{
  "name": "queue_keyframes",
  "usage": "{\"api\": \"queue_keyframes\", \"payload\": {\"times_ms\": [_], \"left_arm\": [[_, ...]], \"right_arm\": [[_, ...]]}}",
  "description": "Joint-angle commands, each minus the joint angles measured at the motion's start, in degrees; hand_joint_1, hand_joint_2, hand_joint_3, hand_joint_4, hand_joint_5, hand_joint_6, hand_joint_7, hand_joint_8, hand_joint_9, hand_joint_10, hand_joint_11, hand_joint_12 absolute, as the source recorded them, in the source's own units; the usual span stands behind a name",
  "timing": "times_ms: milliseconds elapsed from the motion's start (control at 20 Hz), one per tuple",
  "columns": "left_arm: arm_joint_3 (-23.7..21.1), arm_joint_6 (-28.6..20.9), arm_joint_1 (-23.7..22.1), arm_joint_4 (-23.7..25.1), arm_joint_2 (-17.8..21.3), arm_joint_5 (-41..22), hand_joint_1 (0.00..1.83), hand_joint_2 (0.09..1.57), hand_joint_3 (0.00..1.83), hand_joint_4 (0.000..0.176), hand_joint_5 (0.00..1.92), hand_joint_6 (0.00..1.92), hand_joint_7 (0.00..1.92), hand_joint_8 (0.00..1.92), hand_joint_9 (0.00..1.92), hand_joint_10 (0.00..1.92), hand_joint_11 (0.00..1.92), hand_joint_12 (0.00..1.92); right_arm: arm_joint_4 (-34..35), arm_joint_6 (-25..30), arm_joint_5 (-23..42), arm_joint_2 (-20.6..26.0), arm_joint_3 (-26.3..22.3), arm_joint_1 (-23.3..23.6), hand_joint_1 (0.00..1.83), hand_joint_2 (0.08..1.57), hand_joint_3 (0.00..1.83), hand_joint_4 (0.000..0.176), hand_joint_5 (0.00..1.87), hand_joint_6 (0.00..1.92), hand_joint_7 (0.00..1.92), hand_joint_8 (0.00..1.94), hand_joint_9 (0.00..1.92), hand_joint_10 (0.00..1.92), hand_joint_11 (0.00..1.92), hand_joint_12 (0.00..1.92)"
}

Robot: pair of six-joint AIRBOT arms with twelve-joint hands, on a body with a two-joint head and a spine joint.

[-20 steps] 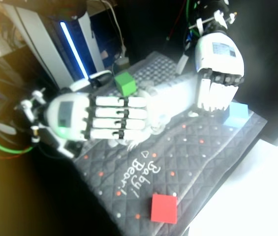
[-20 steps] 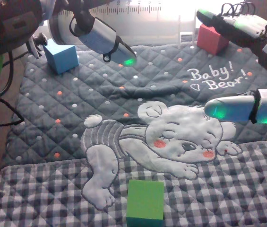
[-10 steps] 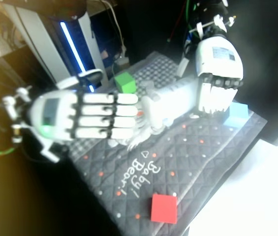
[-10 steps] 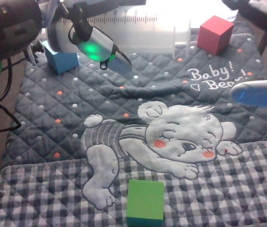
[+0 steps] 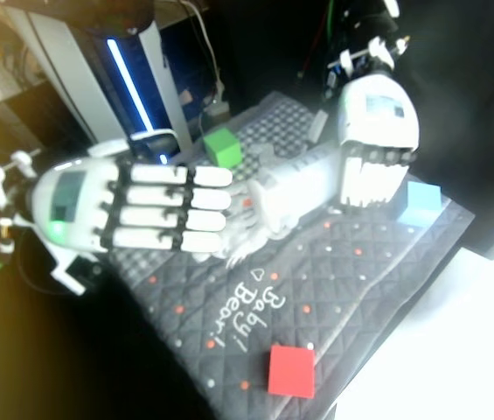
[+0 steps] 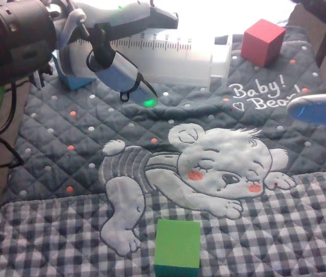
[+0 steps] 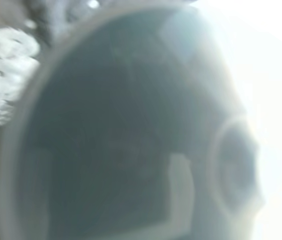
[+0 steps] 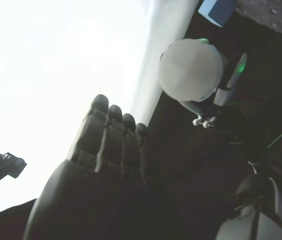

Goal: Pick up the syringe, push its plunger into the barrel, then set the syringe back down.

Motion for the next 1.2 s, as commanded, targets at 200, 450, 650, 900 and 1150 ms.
{"api": "queue_keyframes", "payload": {"times_ms": [200,450,650,900,1150], "left_arm": [[-0.75,-0.46,-0.12,0.45,-0.58,-4.17,1.51,1.12,0.0,0.0,1.13,1.92,1.33,1.92,1.46,1.92,1.48,1.92],[-0.61,-0.5,1.76,0.88,-1.76,-3.48,1.55,1.1,0.0,0.0,1.11,1.92,1.33,1.92,1.47,1.92,1.49,1.92],[-0.16,-0.5,3.01,1.19,-3.04,-3.12,1.46,1.12,0.0,0.0,1.18,1.92,1.37,1.92,1.49,1.92,1.5,1.92],[0.12,-0.59,4.7,1.19,-4.18,-3.09,1.36,1.16,0.02,0.0,1.16,1.92,1.33,1.92,1.48,1.92,1.53,1.92],[1.14,-2.52,6.5,1.16,-5.27,-3.2,1.28,1.18,0.02,0.0,1.13,1.92,1.28,1.92,1.44,1.92,1.48,1.92]], "right_arm": [[0.73,0.16,8.48,0.32,-0.05,0.87,0.35,0.67,0.0,0.0,0.12,0.0,0.14,0.01,0.15,0.01,0.15,0.05],[0.95,0.16,8.65,0.31,-0.12,0.87,0.36,0.68,0.0,0.0,0.12,0.0,0.14,0.0,0.16,0.0,0.14,0.06],[0.96,0.16,8.79,0.29,-0.12,0.87,0.29,0.72,0.02,0.0,0.11,0.0,0.14,0.0,0.16,0.0,0.15,0.08],[0.95,0.15,8.96,0.23,-0.12,0.87,0.34,0.72,0.01,0.0,0.1,0.0,0.12,0.0,0.14,0.0,0.14,0.09],[1.02,0.15,9.01,0.23,-0.04,0.87,0.37,0.73,0.0,0.0,0.09,0.01,0.09,0.0,0.11,0.0,0.13,0.1]]}}
